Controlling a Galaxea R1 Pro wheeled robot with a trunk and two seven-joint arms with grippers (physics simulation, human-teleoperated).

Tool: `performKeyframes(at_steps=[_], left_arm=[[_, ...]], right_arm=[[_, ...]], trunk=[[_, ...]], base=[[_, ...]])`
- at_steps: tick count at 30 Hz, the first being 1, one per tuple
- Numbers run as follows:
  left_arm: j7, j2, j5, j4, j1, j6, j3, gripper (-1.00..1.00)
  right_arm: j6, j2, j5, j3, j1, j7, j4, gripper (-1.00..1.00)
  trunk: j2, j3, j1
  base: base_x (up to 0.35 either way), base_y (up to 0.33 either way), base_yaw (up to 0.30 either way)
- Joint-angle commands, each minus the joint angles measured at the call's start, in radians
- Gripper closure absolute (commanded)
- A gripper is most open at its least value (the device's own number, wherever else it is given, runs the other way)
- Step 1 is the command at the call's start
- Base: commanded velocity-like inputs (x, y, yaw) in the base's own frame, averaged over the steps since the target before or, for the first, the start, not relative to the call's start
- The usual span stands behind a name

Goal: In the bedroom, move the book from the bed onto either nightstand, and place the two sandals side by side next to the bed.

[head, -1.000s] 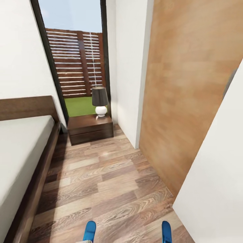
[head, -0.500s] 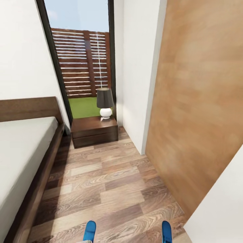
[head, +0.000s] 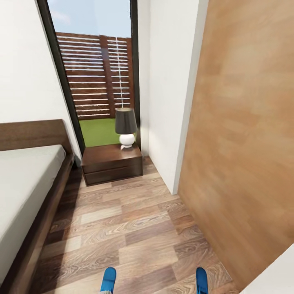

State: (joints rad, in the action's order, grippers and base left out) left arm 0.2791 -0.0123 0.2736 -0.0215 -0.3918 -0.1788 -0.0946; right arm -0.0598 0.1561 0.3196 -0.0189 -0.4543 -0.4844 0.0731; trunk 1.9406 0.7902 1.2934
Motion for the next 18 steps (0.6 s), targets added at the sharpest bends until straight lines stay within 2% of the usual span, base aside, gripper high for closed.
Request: performKeyframes(at_steps=[1,4,9,18], left_arm=[[0.003,0.000,0.010,0.002,-0.001,-0.004,-0.008,1.00],[0.003,0.000,0.010,0.002,-0.001,-0.004,-0.008,1.00],[0.003,0.000,0.010,0.002,-0.001,-0.004,-0.008,1.00],[0.003,0.000,0.010,0.002,-0.001,-0.004,-0.008,1.00]], right_arm=[[-0.006,0.000,0.010,-0.002,-0.001,-0.005,0.002,1.00],[-0.006,0.000,0.010,-0.002,-0.001,-0.005,0.002,1.00],[-0.006,0.000,0.010,-0.002,-0.001,-0.005,0.002,1.00],[-0.006,0.000,0.010,-0.002,-0.001,-0.005,0.002,1.00]], trunk=[[0.000,0.001,0.000],[0.000,0.001,0.000],[0.000,0.001,0.000],[0.000,0.001,0.000]], base=[[0.330,0.000,0.000],[0.330,0.000,0.021],[0.330,0.000,0.157],[0.330,0.000,0.016]])
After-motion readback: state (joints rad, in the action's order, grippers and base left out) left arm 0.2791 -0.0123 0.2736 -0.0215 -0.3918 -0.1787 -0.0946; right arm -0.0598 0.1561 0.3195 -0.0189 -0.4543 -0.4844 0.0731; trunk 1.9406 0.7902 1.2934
